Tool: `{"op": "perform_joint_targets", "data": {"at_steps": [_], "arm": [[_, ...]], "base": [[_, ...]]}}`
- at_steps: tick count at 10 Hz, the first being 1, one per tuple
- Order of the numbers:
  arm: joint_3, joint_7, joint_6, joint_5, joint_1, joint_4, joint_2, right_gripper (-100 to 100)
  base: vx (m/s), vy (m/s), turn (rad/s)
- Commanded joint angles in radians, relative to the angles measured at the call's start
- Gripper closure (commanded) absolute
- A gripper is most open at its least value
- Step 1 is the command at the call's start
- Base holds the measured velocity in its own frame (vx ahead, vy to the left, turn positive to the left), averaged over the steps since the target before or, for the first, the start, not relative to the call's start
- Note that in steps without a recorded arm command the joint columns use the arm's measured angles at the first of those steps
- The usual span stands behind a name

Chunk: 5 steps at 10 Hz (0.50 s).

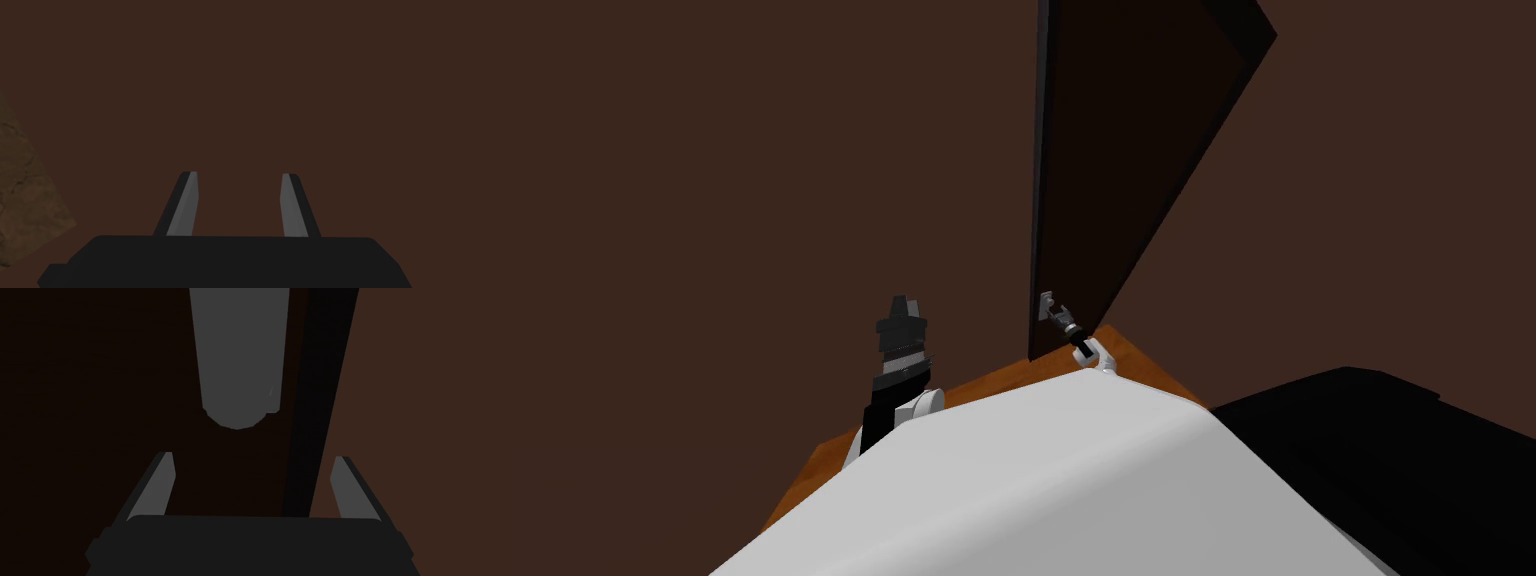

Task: Pull the door open

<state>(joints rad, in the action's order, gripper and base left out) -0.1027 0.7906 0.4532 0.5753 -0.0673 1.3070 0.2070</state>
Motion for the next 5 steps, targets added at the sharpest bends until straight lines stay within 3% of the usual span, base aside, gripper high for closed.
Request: {"op": "perform_joint_targets", "data": {"at_steps": [1, 3, 4, 5], "arm": [[-0.031, 0.025, -0.012, -0.004, 0.023, -0.023, -0.020, -100], [-0.067, 0.054, -0.026, -0.008, 0.049, -0.050, -0.045, -100], [-0.100, 0.081, -0.039, -0.011, 0.072, -0.073, -0.069, -100], [-0.113, 0.092, -0.045, -0.012, 0.082, -0.083, -0.078, -100]], "base": [[0.041, -0.051, 0.209], [0.037, -0.059, 0.196], [0.035, -0.084, 0.260], [0.046, -0.085, 0.279]]}}
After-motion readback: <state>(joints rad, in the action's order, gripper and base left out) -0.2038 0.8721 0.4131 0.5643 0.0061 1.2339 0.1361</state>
